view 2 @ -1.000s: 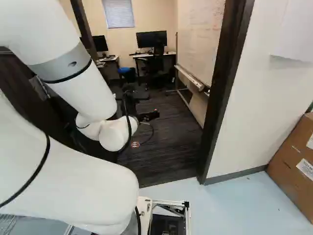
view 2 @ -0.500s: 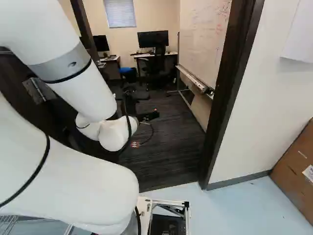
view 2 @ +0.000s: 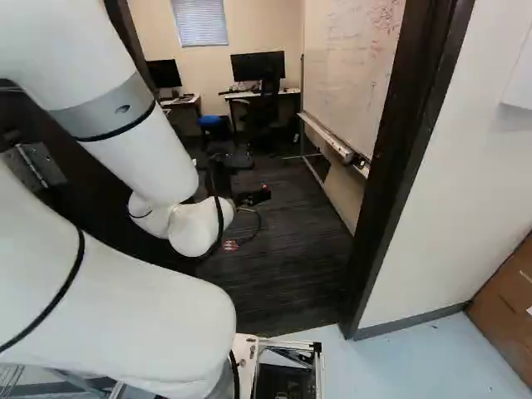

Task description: Open the door and move inside

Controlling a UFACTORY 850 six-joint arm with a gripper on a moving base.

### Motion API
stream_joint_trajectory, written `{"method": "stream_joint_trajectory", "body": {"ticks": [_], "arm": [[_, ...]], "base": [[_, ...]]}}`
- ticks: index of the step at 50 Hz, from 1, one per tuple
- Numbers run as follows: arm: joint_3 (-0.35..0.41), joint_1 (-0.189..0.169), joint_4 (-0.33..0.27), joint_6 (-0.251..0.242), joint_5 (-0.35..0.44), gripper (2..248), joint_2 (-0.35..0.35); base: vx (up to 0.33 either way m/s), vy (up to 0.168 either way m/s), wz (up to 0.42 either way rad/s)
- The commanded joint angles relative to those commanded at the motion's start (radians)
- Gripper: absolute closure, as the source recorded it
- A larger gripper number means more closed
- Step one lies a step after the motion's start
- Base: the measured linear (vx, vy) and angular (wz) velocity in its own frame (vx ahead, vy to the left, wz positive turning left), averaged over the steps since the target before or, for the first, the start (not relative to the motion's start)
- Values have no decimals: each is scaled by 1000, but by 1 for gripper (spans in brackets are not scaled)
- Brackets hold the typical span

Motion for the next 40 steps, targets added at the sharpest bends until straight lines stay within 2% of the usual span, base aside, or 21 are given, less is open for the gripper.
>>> {"method": "stream_joint_trajectory", "body": {"ticks": [28,40], "arm": [[0,0,0,0,0,3,0],[0,0,0,0,0,3,0]], "base": [[208,-40,-5],[202,-4,178]]}}
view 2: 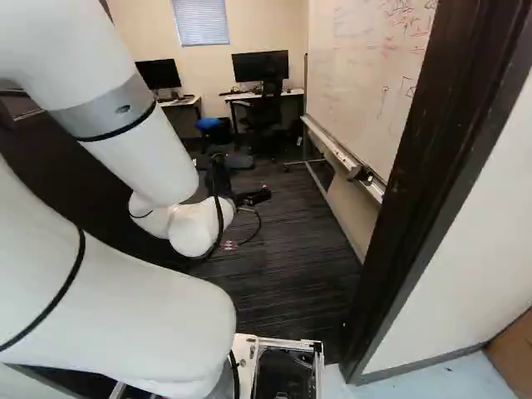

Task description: Open the door and move inside

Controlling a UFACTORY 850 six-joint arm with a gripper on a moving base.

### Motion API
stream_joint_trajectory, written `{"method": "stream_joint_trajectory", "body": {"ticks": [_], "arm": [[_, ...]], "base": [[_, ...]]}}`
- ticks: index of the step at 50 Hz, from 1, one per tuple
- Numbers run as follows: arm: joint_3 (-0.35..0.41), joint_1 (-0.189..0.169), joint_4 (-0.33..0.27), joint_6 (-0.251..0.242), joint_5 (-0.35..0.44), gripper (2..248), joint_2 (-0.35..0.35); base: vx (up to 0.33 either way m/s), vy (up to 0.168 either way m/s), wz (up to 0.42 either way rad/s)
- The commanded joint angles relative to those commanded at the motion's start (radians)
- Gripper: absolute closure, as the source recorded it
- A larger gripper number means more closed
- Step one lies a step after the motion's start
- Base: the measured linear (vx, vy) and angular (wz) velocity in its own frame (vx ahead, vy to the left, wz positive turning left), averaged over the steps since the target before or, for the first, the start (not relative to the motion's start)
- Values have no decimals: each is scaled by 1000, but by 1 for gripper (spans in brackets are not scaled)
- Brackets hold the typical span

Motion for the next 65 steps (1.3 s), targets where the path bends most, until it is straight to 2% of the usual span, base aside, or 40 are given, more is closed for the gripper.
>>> {"method": "stream_joint_trajectory", "body": {"ticks": [42,65], "arm": [[0,0,0,0,0,3,0],[0,0,0,0,0,3,0]], "base": [[194,55,254],[244,12,27]]}}
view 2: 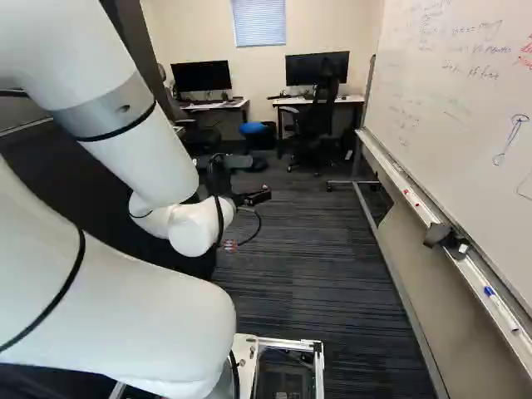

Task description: Open the door and move inside

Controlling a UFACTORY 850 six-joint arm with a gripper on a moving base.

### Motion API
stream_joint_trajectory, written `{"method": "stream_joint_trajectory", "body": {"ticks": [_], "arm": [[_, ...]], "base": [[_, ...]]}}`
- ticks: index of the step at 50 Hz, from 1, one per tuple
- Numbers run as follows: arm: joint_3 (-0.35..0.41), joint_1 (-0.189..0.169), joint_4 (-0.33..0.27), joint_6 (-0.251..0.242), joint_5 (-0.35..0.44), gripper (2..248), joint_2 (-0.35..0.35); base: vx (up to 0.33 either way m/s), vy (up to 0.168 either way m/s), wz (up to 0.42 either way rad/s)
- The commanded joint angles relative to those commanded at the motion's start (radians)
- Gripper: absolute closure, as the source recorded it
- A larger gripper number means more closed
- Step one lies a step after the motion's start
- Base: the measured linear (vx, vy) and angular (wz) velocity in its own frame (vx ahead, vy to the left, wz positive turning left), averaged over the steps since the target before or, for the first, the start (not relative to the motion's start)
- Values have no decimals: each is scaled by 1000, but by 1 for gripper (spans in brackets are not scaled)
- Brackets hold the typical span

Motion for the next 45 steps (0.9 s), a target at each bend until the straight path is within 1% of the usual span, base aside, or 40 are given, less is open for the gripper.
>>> {"method": "stream_joint_trajectory", "body": {"ticks": [20,45], "arm": [[0,0,0,0,0,3,0],[0,0,0,0,0,3,0]], "base": [[281,-20,11],[290,-38,-10]]}}
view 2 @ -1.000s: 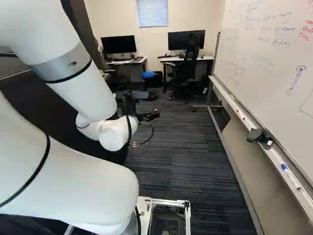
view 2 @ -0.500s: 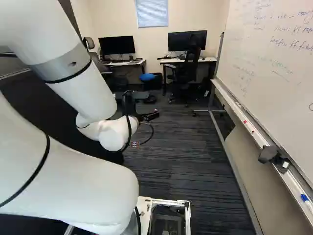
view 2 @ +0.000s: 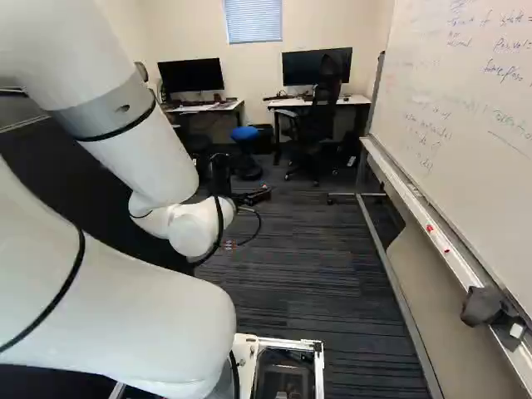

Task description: Open the door and move inside

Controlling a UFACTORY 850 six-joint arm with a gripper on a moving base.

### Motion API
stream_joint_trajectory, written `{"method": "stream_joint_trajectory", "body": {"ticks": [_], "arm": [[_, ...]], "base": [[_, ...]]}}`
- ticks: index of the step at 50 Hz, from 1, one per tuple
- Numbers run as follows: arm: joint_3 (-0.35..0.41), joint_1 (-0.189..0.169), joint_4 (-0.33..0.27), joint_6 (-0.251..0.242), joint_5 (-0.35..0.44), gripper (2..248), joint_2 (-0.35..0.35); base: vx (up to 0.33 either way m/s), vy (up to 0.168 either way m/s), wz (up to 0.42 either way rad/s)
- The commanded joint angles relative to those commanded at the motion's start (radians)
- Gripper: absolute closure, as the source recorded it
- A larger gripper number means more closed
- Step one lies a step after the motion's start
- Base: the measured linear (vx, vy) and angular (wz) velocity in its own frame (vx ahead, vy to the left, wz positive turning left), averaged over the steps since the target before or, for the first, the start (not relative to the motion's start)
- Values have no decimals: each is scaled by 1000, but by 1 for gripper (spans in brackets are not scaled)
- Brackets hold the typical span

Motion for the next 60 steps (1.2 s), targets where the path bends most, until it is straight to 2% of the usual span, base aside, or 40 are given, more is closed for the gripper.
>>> {"method": "stream_joint_trajectory", "body": {"ticks": [38,60], "arm": [[0,0,0,0,0,3,0],[0,0,0,0,0,3,0]], "base": [[299,-35,-24],[255,2,-11]]}}
